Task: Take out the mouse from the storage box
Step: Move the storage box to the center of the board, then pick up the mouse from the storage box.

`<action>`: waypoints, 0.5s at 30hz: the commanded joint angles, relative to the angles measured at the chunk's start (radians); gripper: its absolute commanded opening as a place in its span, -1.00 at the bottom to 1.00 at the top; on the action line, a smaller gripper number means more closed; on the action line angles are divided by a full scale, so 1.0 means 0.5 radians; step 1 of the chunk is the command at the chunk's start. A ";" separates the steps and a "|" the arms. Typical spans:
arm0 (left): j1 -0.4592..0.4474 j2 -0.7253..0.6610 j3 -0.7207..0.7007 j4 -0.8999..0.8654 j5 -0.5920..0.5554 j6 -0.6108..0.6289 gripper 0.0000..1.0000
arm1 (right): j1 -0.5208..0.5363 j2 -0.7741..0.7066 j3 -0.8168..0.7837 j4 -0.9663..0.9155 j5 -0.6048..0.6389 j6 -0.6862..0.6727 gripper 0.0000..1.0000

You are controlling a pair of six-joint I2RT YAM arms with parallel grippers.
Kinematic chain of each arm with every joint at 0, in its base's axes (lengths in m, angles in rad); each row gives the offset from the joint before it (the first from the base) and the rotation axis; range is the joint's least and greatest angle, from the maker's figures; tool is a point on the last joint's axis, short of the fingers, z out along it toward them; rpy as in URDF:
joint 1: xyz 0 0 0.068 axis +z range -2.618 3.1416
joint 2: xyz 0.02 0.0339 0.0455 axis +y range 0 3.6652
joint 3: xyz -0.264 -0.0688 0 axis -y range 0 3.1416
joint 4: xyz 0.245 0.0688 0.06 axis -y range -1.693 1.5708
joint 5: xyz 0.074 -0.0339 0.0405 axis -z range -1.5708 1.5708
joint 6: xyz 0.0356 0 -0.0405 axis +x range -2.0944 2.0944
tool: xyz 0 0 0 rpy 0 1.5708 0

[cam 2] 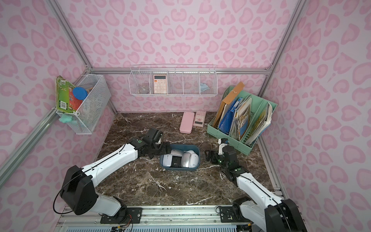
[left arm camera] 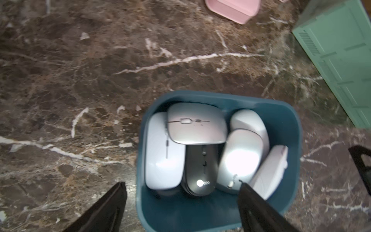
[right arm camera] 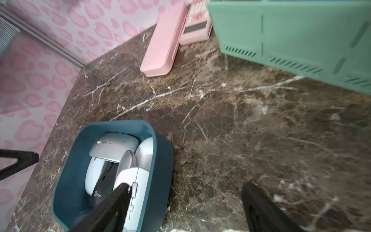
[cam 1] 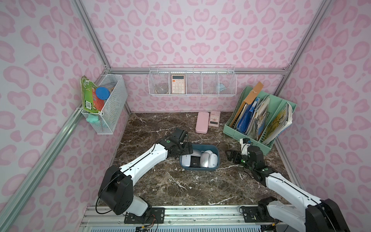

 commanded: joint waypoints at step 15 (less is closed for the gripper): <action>-0.405 0.631 0.548 -0.144 0.274 0.132 0.54 | -0.043 -0.560 -0.231 -0.230 0.131 -0.035 0.79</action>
